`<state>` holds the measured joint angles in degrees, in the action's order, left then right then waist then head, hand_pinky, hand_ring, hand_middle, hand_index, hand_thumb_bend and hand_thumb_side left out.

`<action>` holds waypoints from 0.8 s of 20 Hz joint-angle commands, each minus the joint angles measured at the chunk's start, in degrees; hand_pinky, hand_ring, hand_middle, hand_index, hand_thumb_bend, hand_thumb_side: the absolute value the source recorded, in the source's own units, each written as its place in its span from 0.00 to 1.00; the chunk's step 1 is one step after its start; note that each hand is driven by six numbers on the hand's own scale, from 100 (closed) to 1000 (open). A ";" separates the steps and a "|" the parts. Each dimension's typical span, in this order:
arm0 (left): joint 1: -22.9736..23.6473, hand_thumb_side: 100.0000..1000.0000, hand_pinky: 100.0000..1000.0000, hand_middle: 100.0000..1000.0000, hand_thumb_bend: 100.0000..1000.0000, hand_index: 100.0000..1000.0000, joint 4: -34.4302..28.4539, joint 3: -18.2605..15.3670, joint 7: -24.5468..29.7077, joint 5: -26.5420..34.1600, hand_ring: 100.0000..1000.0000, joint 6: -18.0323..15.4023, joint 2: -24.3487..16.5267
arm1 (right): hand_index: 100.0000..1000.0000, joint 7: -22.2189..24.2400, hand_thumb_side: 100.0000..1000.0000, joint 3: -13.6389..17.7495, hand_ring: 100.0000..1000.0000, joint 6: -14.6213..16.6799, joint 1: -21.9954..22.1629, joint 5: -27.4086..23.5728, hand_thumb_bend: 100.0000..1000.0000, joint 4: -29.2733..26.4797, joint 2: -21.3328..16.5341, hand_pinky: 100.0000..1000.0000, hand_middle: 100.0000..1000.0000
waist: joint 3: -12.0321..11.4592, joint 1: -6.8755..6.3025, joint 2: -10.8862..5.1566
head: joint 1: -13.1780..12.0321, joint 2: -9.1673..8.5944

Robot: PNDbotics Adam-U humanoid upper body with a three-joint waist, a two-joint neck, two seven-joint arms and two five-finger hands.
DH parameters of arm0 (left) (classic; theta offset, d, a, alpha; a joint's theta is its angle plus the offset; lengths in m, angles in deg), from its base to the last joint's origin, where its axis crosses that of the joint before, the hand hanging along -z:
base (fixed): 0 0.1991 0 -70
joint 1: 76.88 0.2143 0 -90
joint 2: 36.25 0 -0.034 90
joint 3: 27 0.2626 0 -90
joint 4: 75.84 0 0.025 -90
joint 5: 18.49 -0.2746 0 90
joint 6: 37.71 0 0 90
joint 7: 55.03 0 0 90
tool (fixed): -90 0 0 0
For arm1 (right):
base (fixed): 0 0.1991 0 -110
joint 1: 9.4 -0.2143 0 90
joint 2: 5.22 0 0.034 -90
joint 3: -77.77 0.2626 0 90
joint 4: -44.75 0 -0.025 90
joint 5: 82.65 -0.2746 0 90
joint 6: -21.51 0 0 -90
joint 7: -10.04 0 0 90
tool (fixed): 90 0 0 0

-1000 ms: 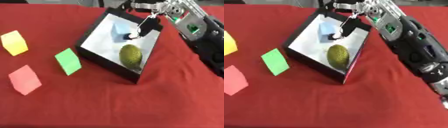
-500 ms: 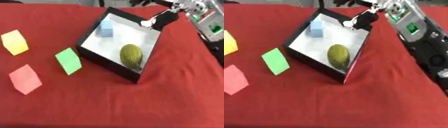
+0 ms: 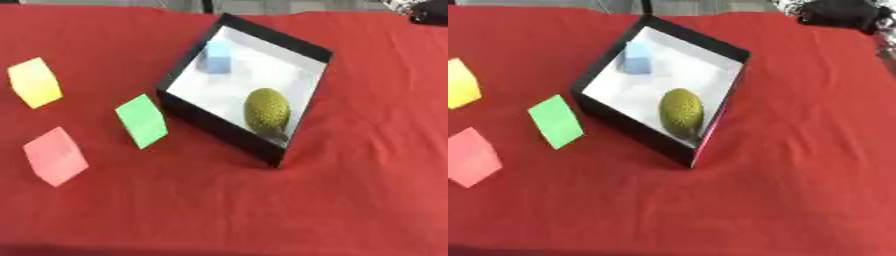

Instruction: Pick up objects on the table and place them in the box.

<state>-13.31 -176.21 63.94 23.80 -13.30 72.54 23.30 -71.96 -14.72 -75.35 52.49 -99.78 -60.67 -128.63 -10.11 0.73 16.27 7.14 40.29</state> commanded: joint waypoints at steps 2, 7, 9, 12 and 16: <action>-3.77 0.49 0.80 0.76 0.49 0.83 -1.52 5.23 14.58 -1.42 0.80 6.96 -12.52 | 0.87 -4.33 0.31 3.90 0.91 -0.46 3.06 -1.20 0.00 -3.09 -1.61 0.88 0.77 | 0.07 -0.53 -1.05 | 1.28 0.32; -8.23 0.46 0.83 0.77 0.58 0.83 -4.50 11.43 28.31 -5.75 0.82 11.73 -16.26 | 0.86 -7.14 0.33 5.13 0.90 -1.20 6.25 -0.88 0.00 -3.28 0.39 0.88 0.76 | 0.47 -1.19 -1.21 | 0.94 0.48; -9.87 0.42 0.84 0.77 0.61 0.84 -4.20 13.48 32.30 -8.17 0.83 12.92 -15.87 | 0.86 -7.23 0.34 5.06 0.90 -1.61 6.71 -0.72 0.00 -2.95 0.80 0.88 0.75 | 0.69 -1.48 -1.28 | -0.32 0.67; -11.26 0.32 0.86 0.76 0.70 0.82 -2.30 16.04 36.25 -12.19 0.84 13.91 -15.03 | 0.85 -7.23 0.35 4.97 0.89 -1.90 7.12 -0.43 0.00 -2.66 1.03 0.88 0.75 | 1.06 -1.86 -1.31 | -1.81 0.95; -12.91 0.28 0.86 0.74 0.76 0.81 1.87 20.12 40.79 -17.81 0.83 13.78 -13.14 | 0.85 -7.20 0.37 4.83 0.89 -2.36 7.71 -0.14 0.00 -2.21 1.37 0.87 0.75 | 1.40 -2.21 -1.35 | -2.99 1.33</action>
<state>-25.27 -175.16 83.63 63.21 -29.38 86.28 11.11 -79.06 -10.55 -77.46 60.54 -100.29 -62.67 -126.21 -8.72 -1.48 16.24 4.60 41.29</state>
